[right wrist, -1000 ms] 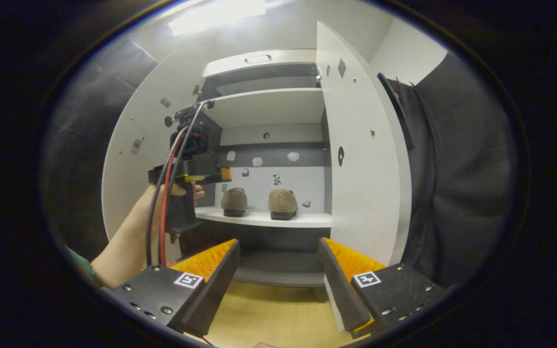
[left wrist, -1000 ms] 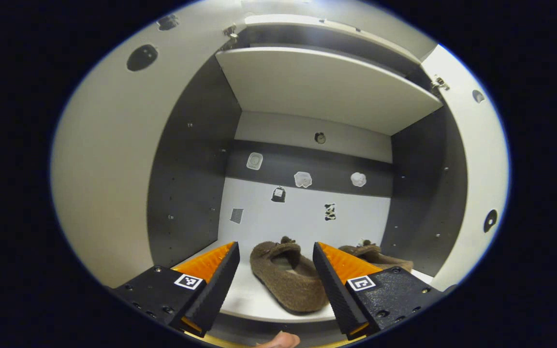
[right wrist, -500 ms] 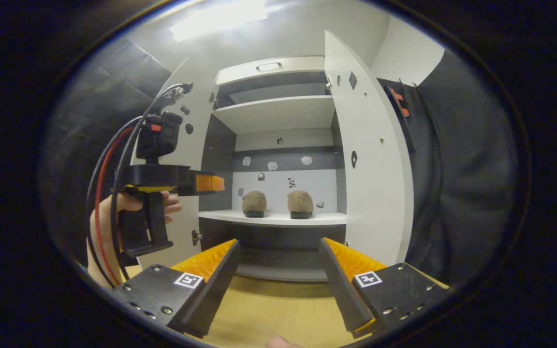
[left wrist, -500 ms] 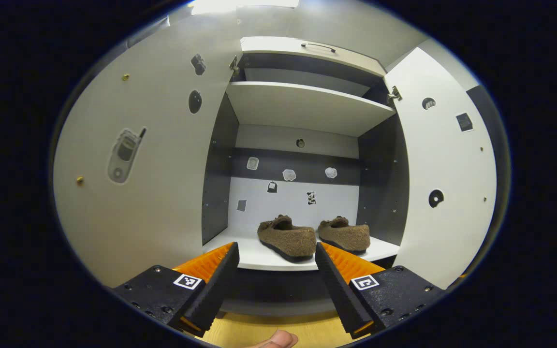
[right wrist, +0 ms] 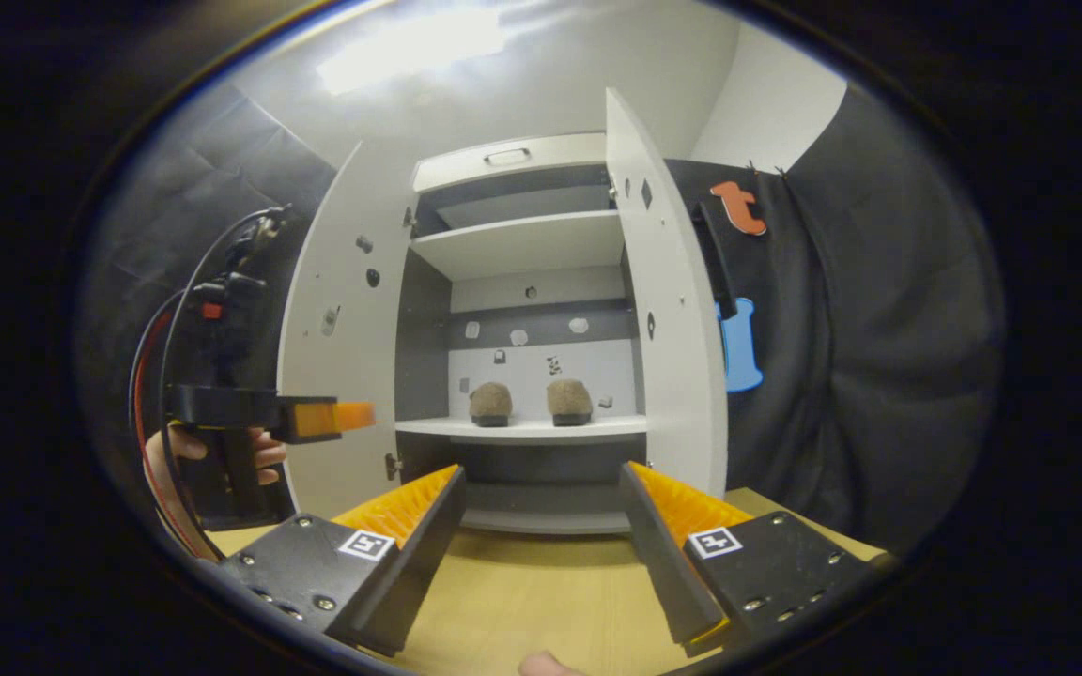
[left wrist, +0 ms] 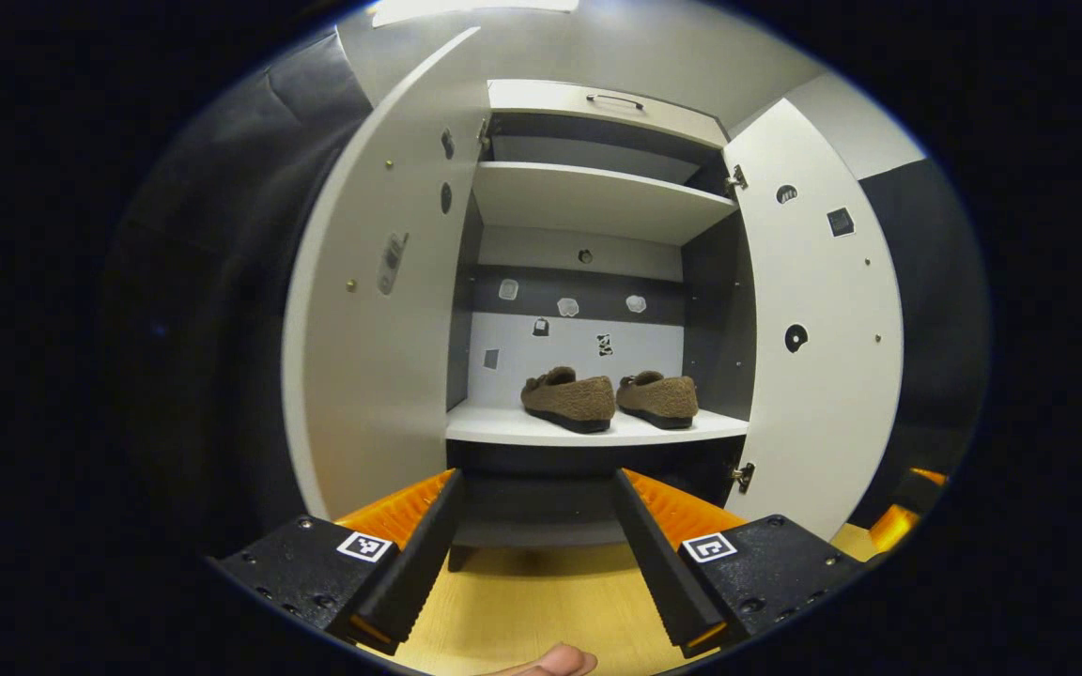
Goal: Grab one shoe with the right hand and put it into the shoe cabinet, grab the other shoe with the left hand and put it into the shoe cabinet; then close the right door with the right hand and the left door with the left hand.
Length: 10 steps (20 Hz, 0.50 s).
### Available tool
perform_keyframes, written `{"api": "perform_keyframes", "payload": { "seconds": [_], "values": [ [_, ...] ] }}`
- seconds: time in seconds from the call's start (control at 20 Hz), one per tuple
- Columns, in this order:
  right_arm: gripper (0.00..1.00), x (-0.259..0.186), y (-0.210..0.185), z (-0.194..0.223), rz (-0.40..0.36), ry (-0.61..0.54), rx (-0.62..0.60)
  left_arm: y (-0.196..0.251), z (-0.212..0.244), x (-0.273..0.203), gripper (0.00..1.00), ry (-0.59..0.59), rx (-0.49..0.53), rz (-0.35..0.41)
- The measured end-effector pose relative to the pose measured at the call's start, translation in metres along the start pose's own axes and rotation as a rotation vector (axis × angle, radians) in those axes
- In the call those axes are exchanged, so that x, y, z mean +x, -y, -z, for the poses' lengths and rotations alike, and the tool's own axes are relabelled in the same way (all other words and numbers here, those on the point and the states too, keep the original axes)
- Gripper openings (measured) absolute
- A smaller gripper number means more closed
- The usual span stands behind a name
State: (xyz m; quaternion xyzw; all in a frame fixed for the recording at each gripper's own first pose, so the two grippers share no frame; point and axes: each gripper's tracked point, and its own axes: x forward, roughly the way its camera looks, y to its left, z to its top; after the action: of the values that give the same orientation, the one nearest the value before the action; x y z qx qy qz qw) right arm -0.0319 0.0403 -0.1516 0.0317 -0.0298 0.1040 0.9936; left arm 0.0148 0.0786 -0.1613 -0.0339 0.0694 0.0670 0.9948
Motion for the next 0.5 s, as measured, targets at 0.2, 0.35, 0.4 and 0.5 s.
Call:
{"api": "perform_keyframes", "payload": {
  "seconds": [0.2, 0.35, 0.4, 0.5],
  "values": [
    [0.97, -0.013, 0.051, -0.044, 0.04, 0.035, -0.011, -0.001, -0.006, -0.035, 0.96, 0.038, 0.018, 0.024],
    [0.98, -0.015, 0.11, -0.071, 0.09, 0.017, -0.059, -0.002, -0.005, -0.05, 0.96, 0.04, 0.01, 0.043],
    [0.98, -0.013, 0.13, -0.082, 0.111, 0.017, -0.069, -0.003, -0.004, -0.053, 0.96, 0.039, 0.003, 0.05],
    [0.98, -0.009, 0.16, -0.102, 0.106, 0.021, -0.09, -0.002, -0.001, -0.057, 0.96, 0.034, -0.007, 0.064]
  ]
}}
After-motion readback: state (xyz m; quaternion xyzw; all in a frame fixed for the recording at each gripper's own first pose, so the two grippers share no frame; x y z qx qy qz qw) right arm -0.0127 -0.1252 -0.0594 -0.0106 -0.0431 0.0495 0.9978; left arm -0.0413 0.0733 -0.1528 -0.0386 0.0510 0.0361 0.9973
